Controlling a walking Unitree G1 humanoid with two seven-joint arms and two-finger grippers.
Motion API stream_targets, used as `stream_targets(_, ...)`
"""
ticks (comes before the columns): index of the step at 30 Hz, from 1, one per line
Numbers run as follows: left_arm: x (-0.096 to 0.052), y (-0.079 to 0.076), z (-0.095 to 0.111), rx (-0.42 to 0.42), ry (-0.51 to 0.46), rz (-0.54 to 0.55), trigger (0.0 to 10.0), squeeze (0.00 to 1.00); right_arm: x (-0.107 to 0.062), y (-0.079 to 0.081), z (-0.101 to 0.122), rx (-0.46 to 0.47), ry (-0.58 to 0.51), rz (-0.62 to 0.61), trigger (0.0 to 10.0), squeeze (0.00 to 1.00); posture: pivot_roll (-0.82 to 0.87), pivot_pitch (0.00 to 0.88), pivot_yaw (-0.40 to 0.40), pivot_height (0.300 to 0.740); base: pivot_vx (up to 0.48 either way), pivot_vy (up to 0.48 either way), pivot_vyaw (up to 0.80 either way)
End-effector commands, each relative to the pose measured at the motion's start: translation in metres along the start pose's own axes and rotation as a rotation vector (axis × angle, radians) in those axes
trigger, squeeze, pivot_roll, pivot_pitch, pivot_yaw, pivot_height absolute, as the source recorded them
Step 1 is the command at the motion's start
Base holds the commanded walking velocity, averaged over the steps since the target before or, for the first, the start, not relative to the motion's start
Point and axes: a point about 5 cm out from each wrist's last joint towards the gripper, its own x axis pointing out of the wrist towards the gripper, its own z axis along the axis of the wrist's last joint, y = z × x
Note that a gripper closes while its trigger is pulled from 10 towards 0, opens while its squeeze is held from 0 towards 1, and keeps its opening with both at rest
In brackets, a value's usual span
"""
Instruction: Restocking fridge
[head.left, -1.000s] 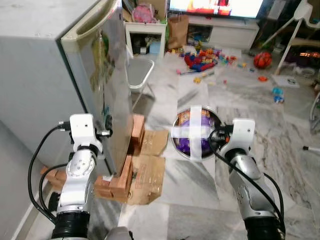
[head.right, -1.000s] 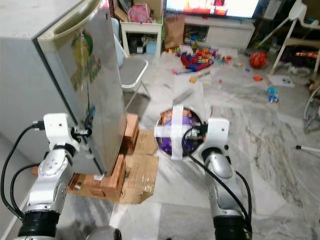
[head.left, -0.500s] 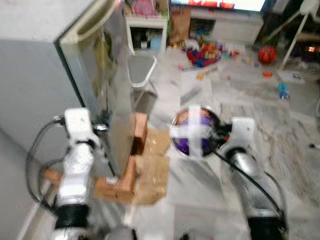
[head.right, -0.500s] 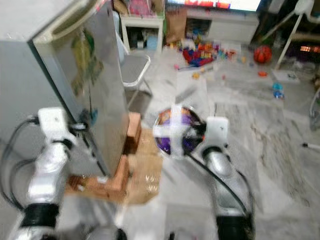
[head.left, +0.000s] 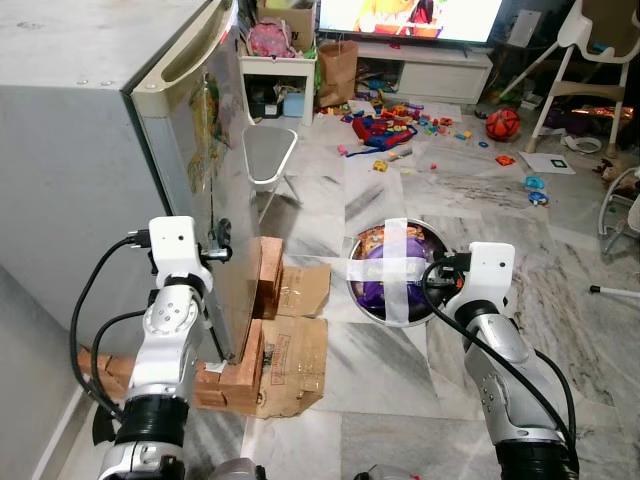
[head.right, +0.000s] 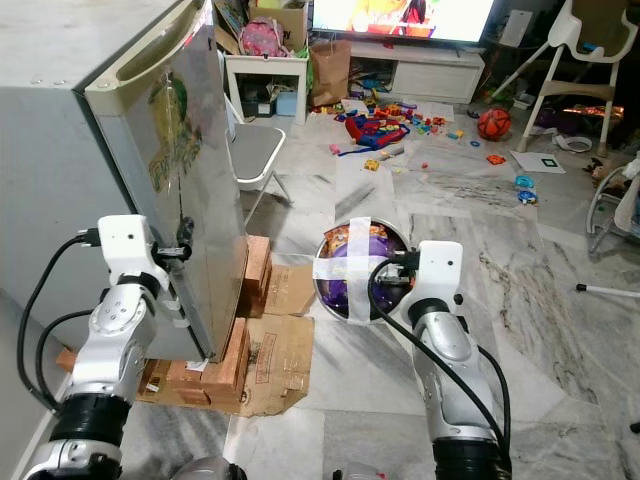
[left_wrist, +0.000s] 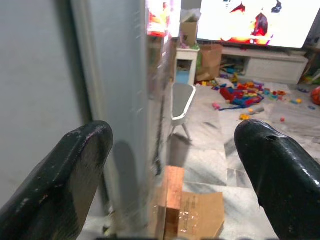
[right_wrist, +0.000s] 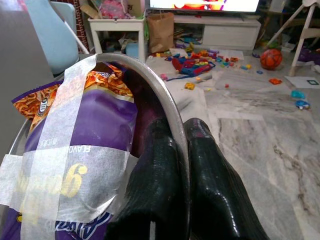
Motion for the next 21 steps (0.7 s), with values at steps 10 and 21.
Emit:
stream_targets(10, 0.021, 0.008, 0.009, 0.042, -0.027, 0.079, 10.0, 0.00, -0.035, -0.017, 0.007, -0.024, 0.008, -0.015, 10.0, 0.00, -0.09, 0.016, -0.006, 0.740, 0.000, 0.000, 0.00)
stream_targets(21, 0.018, 0.018, 0.010, 0.025, -0.055, 0.129, 10.0, 0.00, -0.057, -0.027, 0.001, -0.045, 0.070, -0.020, 10.0, 0.00, -0.10, 0.049, -0.013, 0.740, 0.000, 0.000, 0.00)
